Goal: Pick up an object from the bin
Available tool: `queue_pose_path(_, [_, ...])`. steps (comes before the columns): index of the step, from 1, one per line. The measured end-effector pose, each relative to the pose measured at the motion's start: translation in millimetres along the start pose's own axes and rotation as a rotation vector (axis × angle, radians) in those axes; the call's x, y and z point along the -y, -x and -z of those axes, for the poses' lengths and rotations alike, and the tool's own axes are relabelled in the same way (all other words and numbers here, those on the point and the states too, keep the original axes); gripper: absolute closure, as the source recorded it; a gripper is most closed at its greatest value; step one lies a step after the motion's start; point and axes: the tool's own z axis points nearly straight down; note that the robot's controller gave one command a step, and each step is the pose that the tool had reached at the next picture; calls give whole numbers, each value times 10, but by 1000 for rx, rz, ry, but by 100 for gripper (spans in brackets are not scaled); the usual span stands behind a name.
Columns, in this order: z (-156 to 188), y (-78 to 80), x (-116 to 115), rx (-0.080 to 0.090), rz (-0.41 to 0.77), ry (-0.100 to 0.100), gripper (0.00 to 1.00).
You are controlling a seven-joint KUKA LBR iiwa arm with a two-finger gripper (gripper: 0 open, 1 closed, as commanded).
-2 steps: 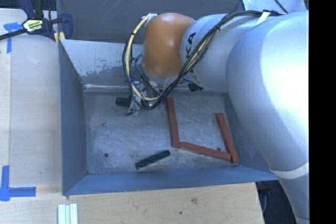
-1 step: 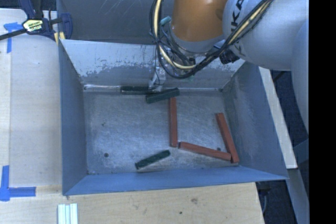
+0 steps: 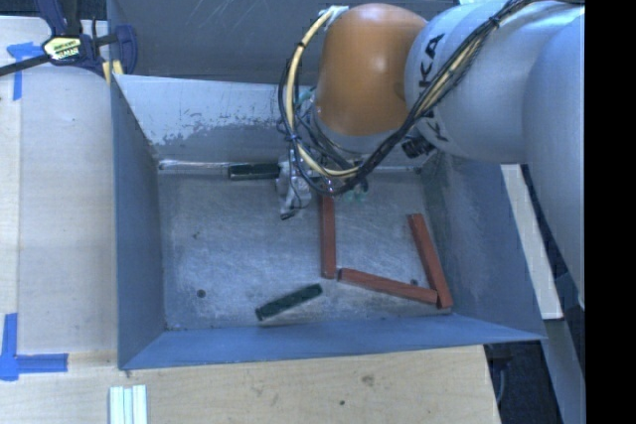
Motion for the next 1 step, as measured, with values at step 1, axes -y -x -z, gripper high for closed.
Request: queue_pose_path(1, [33, 18, -2, 7, -2, 1, 0])
